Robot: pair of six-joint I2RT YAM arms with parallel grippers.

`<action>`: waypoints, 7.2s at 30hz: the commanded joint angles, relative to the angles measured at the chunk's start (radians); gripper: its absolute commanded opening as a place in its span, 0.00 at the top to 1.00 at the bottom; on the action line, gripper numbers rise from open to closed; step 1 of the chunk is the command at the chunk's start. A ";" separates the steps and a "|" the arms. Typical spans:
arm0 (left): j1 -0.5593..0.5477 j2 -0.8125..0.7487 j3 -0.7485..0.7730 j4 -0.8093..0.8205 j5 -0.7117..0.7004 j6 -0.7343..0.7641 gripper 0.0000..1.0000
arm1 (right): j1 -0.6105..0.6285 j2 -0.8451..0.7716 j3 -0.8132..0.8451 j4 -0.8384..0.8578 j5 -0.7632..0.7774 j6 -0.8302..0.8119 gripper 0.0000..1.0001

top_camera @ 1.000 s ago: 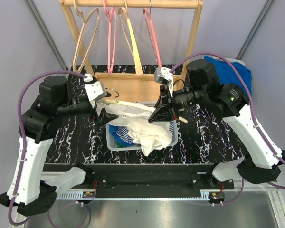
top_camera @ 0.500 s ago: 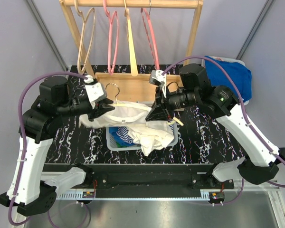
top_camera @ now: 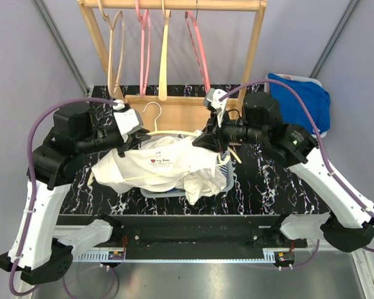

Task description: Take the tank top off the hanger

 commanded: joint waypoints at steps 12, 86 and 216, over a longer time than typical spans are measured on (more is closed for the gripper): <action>-0.064 0.106 0.118 0.346 -0.638 -0.019 1.00 | -0.011 -0.125 -0.087 0.331 0.377 0.070 0.63; -0.209 0.020 -0.040 0.340 -0.654 0.175 1.00 | -0.011 -0.160 -0.458 0.673 0.674 0.409 0.35; -0.291 0.140 0.218 0.054 -0.330 0.429 1.00 | -0.330 0.079 0.066 0.022 -0.616 0.107 0.43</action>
